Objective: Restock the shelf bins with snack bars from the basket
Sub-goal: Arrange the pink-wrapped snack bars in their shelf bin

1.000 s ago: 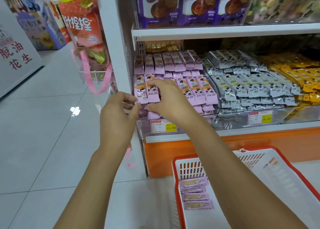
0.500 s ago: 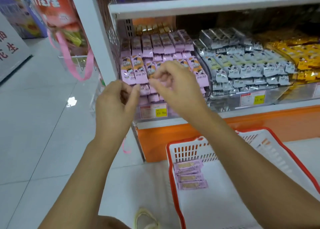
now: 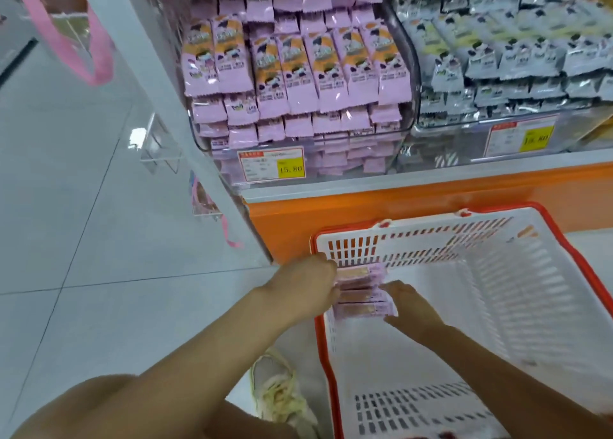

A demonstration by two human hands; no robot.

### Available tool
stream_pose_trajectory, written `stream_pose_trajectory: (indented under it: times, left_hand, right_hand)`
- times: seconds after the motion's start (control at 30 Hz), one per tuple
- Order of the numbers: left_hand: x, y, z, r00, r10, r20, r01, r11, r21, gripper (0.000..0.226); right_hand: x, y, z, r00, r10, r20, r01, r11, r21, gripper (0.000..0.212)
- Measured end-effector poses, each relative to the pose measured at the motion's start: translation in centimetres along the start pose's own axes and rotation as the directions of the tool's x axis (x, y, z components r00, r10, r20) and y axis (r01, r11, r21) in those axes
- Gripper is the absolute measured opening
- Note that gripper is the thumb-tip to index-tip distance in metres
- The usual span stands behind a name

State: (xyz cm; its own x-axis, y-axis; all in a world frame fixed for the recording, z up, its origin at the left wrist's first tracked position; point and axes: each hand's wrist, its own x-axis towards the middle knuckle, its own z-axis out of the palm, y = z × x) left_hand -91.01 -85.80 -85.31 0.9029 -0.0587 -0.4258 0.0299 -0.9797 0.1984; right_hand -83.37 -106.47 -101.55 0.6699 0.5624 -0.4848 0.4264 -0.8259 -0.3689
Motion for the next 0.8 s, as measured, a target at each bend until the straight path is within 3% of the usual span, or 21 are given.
stream_pose_trajectory:
  times: [0.13,0.33,0.57,0.63,0.7,0.8]
  left_hand:
    - [1.4,-0.6,1.5,0.997,-0.036,0.074,0.034,0.999,0.024,0.037]
    - [2.9,-1.7,1.6,0.993,-0.073,0.097,0.075,0.997,-0.022,0.031]
    - [3.1,-2.1,1.2,0.995,-0.039,0.095,0.046,0.996,-0.079,0.026]
    - [3.0,-2.2,1.0,0.995,-0.021,0.103,0.03,0.996,-0.087,0.026]
    - [2.9,-2.2,0.9,0.991,-0.017,0.134,0.027,0.997,-0.075,0.027]
    - [2.8,-2.0,0.8,0.981,-0.025,0.191,0.037,0.997,-0.062,0.027]
  right_hand:
    - [2.5,1.5,3.4,0.997,0.019,0.08,-0.017,1.0,-0.026,0.075]
    - [5.6,1.4,5.6,0.995,-0.099,0.016,0.1,0.975,-0.198,0.071]
    - [5.2,1.6,8.0,0.998,-0.061,0.024,0.066,0.956,-0.287,0.07]
    - [4.6,2.0,8.6,0.997,-0.077,-0.008,0.072,0.961,-0.266,0.072]
    - [3.7,2.0,8.8,0.998,-0.022,0.051,0.03,0.985,-0.167,0.067]
    - [2.2,1.8,7.4,0.971,0.128,0.202,-0.164,0.972,0.171,0.059]
